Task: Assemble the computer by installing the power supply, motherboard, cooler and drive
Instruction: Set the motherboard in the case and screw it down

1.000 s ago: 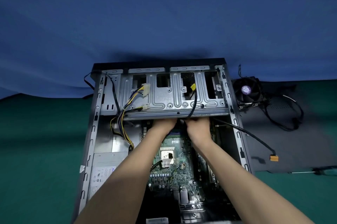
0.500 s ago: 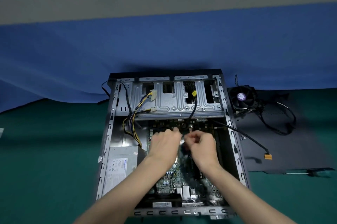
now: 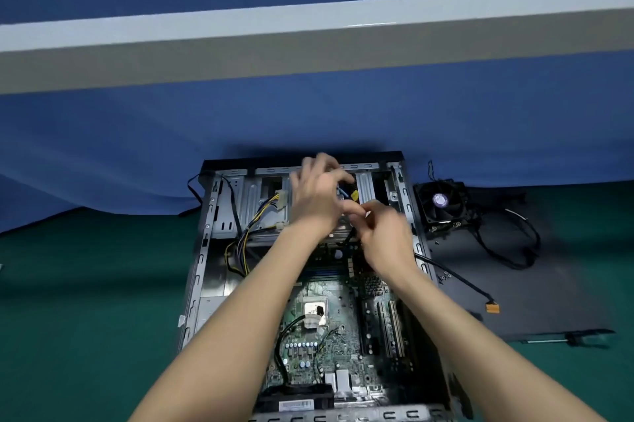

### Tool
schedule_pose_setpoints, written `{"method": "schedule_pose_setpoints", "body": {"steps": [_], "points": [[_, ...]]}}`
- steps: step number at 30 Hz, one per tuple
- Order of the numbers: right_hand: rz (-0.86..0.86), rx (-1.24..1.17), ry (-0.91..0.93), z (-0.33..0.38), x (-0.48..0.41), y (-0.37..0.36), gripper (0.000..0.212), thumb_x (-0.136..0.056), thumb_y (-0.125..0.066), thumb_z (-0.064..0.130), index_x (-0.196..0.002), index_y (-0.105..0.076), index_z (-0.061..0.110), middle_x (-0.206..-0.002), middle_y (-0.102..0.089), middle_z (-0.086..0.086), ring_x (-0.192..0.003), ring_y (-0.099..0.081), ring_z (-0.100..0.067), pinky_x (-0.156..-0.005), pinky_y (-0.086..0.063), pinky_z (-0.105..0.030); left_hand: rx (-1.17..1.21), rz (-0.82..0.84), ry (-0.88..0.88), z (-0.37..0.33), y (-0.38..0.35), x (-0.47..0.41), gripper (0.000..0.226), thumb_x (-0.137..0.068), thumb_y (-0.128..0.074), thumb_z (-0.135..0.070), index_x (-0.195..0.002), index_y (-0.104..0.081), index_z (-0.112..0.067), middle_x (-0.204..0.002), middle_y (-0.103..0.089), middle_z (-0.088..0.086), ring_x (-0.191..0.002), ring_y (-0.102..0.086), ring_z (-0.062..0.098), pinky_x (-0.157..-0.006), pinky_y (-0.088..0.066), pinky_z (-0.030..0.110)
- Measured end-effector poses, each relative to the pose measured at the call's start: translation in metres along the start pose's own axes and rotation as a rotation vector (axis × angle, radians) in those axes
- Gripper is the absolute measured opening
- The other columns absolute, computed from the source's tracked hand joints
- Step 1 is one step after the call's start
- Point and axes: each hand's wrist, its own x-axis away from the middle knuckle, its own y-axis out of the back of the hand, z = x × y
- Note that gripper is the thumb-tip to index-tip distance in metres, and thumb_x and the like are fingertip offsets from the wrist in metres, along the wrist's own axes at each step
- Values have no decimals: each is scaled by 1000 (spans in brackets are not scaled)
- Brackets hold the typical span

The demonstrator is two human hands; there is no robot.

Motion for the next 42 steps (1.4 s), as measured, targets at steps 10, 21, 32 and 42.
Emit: {"method": "schedule_pose_setpoints", "body": {"steps": [10,21,32,42], "points": [[-108,93,-19,0,-5,-11,21,-96,-53,23,-114,-60,15,-95,-70,-9,-89,-64,-32,-62,-35,-30,-23,-189,205,10,-32,8,49,-67,-79,-43,-102,-52,-22,-107,-48,0,-103,-42,22,-85,-21,32],[53,198,-37,19,-20,-9,19,-91,-52,13,-98,-69,7,-89,-67,-13,-86,-65,-34,-70,-50,-33,-105,3,-6,21,-29,21,38,-92,-52,-12,-125,-60,-31,-130,-43,-1,-119,-36,20,-86,-15,30],[-118,-57,176,0,6,8,23,-97,-54,31,-102,-69,15,-90,-57,2,-76,-58,-22,-66,-45,-34,-90,-242,-259,34,8,94,16,-71,-65,12,-81,-63,0,-83,-62,13,-71,-61,27,-59,-52,34],[965,206,-80,-52,92,-32,8,-89,-64,10,-95,-61,15,-102,-62,2,-94,-62,-11,-88,-53,-29,-452,514,102,53,-43,107,58,-89,-51,-3,-143,-29,-7,-139,-34,18,-127,-39,36,-103,-34,42]]}}
